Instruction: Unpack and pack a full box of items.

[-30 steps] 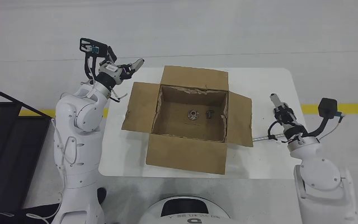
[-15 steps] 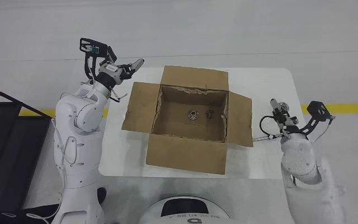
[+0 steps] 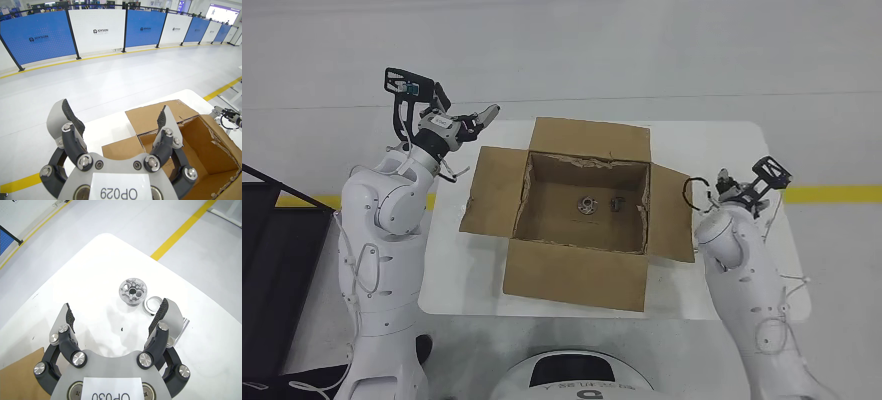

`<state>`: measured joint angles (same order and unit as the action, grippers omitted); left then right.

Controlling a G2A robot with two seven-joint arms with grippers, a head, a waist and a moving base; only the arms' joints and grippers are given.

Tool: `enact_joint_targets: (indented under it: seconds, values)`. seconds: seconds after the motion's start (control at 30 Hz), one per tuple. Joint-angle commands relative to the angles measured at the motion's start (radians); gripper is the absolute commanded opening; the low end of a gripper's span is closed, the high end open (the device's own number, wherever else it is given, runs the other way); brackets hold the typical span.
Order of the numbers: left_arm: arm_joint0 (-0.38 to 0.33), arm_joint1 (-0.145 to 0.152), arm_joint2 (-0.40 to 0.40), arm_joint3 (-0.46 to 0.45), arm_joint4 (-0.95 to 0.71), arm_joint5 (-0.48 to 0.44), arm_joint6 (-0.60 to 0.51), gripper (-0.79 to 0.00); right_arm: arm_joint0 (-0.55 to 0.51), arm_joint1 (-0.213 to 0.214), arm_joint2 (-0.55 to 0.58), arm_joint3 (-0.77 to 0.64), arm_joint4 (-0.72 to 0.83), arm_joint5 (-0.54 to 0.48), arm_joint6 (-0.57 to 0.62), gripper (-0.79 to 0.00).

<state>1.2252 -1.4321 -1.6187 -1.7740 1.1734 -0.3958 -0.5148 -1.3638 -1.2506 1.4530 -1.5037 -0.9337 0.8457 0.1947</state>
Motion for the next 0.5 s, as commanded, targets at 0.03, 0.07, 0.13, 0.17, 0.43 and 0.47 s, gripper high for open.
enact_joint_targets:
  seconds: [0.03,0.07,0.13,0.17,0.43,0.47]
  values:
    - [0.000,0.000,-0.001,0.000,-0.001,0.000,0.000,0.000,0.051,-0.006,-0.015,0.068,0.012,-0.005,0.020,0.000]
    - [0.000,0.000,-0.001,0.000,-0.001,0.000,0.000,0.000,0.063,-0.007,-0.016,0.095,-0.002,0.003,0.011,0.000]
    - [0.000,0.000,-0.001,0.000,-0.001,0.000,0.000,0.000,0.090,-0.012,-0.028,0.139,-0.005,0.008,0.012,0.000]
    - [0.000,0.000,-0.001,0.000,-0.001,0.000,0.000,0.000,0.102,-0.014,-0.030,0.159,0.000,0.007,0.016,0.000]
    - [0.000,0.000,-0.001,0.000,-0.001,0.000,0.000,0.000,0.203,-0.030,-0.039,0.330,0.002,0.019,-0.020,0.000]
    - [0.000,0.000,-0.001,0.000,-0.001,0.000,0.000,0.000,0.211,-0.032,-0.040,0.343,0.008,0.017,-0.023,0.000]
